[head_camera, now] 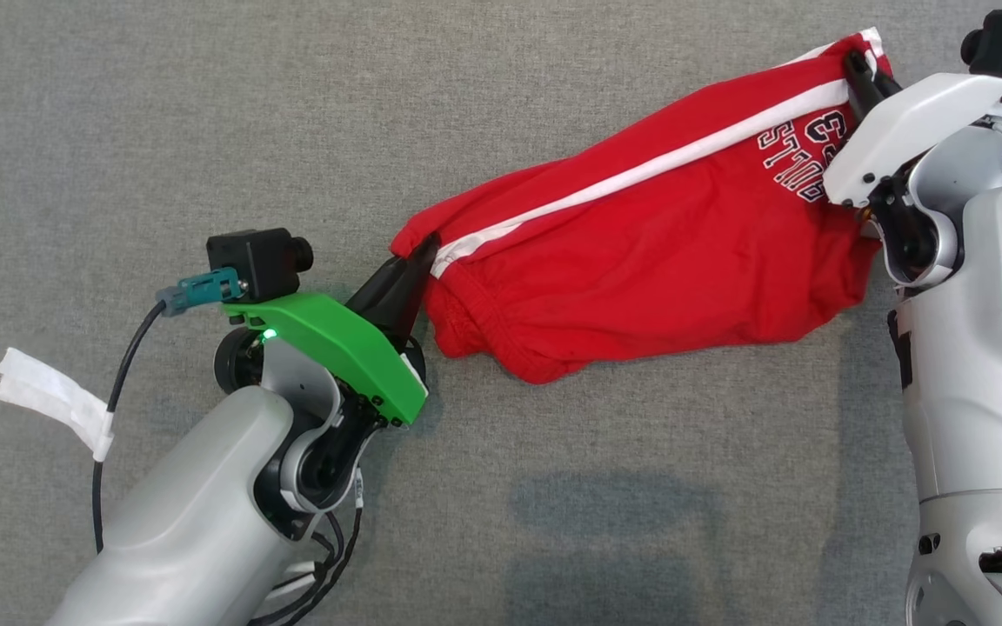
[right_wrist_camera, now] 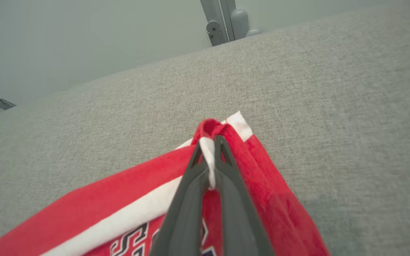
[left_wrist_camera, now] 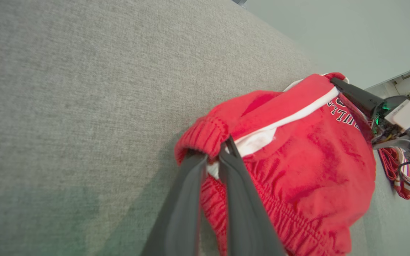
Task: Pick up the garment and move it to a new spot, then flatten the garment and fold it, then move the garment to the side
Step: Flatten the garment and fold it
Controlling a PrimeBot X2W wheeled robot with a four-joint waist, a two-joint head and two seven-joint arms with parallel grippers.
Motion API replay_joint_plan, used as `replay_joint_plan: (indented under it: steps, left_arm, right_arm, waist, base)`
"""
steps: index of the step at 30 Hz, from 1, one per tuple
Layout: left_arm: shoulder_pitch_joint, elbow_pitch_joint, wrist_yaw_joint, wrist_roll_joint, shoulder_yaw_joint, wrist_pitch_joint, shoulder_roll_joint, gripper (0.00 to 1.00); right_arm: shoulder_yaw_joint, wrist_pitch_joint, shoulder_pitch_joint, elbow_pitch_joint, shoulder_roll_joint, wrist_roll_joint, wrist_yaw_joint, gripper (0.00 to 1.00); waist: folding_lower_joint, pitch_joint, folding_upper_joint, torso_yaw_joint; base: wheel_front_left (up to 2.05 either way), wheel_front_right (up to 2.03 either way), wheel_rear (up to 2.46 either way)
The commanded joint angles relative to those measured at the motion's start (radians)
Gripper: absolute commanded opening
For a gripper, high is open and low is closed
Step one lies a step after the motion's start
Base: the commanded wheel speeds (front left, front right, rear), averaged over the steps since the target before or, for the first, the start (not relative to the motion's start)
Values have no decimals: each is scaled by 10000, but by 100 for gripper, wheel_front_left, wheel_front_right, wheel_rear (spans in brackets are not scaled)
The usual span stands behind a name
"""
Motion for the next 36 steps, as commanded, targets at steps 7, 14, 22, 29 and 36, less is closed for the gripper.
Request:
replay_joint_plan:
  steps: [7, 14, 22, 29, 36]
  left_arm:
    - [11, 195, -120, 224, -142, -131, 116, 100]
    - [734, -1069, 930, 1614, -336, -1067, 1143, 100]
    - [2403, -3438, 3025, 3464, 73, -2399, 1964, 100]
    - [3506, -3773, 3265, 5601, 1306, -2506, 863, 100]
    - [4413, -3314, 2128, 6970, 2710, -2511, -500, 100]
  right_arm:
    - [376, -558, 30, 328, -109, -408, -15, 100]
    - [1596, -568, 601, -608, -847, -802, -15, 100]
    - [2920, 1124, 999, -1652, -2323, -291, -15, 100]
    - [3175, 2332, 979, -1331, -2829, 349, -15, 100]
    - [3186, 3314, 1332, -1020, -2782, 897, -6, 100]
  waist:
    - [0, -465, 0, -329]
    - [0, -968, 0, -749]
    - [0, -741, 0, -668]
    - [0, -266, 0, -67]
    - [0, -138, 0, 314]
  base:
    - [0, 0, 0]
    - [0, 0, 0]
    - [0, 0, 0]
    - [0, 0, 0]
    - [0, 0, 0]
